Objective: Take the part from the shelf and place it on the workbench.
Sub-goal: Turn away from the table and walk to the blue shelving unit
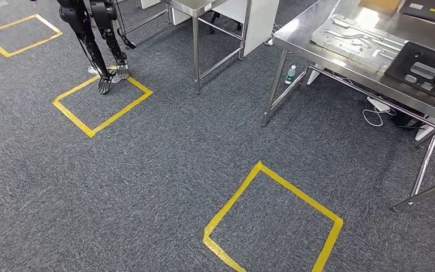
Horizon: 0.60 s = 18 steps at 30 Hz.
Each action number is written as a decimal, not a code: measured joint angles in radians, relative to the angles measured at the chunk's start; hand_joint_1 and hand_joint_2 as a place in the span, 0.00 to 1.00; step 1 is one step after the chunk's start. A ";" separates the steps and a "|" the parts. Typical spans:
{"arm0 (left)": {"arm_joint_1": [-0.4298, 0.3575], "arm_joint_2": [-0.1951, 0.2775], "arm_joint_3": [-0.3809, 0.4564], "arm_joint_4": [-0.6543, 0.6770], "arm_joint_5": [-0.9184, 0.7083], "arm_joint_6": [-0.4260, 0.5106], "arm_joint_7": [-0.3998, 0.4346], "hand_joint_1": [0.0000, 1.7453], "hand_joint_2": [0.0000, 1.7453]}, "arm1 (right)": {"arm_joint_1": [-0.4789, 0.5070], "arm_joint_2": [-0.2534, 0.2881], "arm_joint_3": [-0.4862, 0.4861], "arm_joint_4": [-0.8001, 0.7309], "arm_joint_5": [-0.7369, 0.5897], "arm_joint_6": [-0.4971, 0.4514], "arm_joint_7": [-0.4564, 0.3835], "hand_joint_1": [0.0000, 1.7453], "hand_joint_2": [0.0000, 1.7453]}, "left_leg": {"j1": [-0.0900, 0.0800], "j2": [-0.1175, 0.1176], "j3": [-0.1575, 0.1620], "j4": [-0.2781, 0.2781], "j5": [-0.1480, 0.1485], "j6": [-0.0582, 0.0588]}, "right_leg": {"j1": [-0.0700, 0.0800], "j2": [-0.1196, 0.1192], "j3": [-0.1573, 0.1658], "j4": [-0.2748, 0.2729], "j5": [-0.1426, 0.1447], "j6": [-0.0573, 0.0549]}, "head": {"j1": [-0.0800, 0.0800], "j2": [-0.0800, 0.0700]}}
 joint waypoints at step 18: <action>-0.001 0.005 -0.001 0.008 0.000 0.002 0.000 0.00 0.00 | 0.026 0.003 0.036 -0.040 -0.013 0.010 0.006 0.00 0.00 | -0.007 -0.001 -0.145 0.282 -0.110 -0.052 | 0.025 -0.012 0.136 -0.219 0.106 -0.076 | -0.001 0.000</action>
